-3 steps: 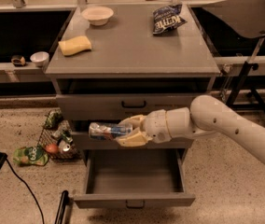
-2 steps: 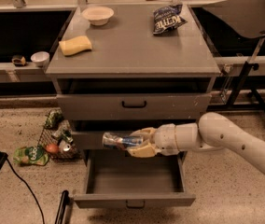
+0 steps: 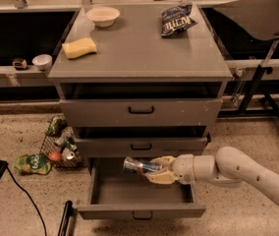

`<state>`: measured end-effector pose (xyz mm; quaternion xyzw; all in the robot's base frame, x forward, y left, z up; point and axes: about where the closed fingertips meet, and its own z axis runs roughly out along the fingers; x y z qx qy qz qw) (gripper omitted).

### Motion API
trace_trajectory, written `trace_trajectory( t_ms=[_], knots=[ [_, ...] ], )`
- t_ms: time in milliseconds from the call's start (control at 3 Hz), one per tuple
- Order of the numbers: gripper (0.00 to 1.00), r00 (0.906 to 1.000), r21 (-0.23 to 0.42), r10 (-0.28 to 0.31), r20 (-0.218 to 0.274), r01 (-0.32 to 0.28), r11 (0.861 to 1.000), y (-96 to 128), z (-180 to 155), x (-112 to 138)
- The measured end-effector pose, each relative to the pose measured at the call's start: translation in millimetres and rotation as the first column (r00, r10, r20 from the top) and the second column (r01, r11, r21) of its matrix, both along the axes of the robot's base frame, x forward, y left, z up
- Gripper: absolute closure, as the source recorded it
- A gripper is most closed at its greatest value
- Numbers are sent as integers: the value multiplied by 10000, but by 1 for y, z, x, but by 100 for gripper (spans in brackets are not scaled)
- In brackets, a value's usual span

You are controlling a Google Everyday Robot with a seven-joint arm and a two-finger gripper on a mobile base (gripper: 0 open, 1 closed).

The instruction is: Place redbull can into bottom drawer

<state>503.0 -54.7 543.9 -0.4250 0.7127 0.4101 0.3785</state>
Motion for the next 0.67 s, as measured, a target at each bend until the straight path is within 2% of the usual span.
trace_trajectory(
  t_ms=[333,667],
  knots=[
    [100,10000,-1,0,-1,0,10000,0,0,0],
    [100,9998,-522,-86,-198,75,9986,-9,-27,0]
  ],
)
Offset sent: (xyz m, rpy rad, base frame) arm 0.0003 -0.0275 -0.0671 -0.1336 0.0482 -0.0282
